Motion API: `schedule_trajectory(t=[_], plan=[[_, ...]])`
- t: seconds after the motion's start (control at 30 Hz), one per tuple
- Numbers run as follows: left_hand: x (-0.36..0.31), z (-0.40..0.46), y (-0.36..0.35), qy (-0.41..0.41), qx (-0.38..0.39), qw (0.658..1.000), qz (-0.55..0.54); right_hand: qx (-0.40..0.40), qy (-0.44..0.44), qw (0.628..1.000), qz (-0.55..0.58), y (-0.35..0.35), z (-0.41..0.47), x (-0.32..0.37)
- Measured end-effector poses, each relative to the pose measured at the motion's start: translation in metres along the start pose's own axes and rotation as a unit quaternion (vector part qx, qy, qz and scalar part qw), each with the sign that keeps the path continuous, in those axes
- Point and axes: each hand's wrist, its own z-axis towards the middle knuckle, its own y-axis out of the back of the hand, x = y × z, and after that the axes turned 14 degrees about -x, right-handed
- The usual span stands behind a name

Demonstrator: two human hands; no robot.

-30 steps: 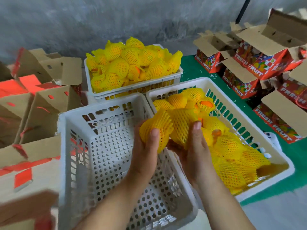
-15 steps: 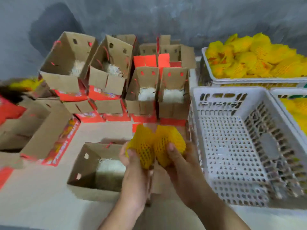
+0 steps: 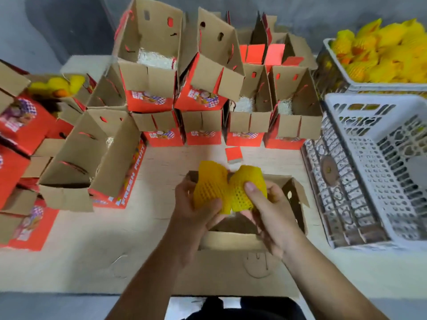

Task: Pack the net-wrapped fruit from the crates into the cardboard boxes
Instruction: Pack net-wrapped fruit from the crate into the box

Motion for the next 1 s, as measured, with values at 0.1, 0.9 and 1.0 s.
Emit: schedule_trajectory(t=[0.1,0.9,1.0], plan=[[-0.003,0.005,0.001,0.072,-0.017,0.997,-0.015,-0.008,-0.003,1.000,-0.008,-0.003,-0.002,-0.006],[0.029,0.095,-0.040,0.163,0.019,0.868,0.469,-0.030,-0.152,0.958,-0.243,-0.017,0.095,-0.037],[0.041,0.107,-0.035,0.103,-0.071,0.831,0.542,-0.048,-0.065,0.911,-0.404,-0.021,0.111,-0.055]])
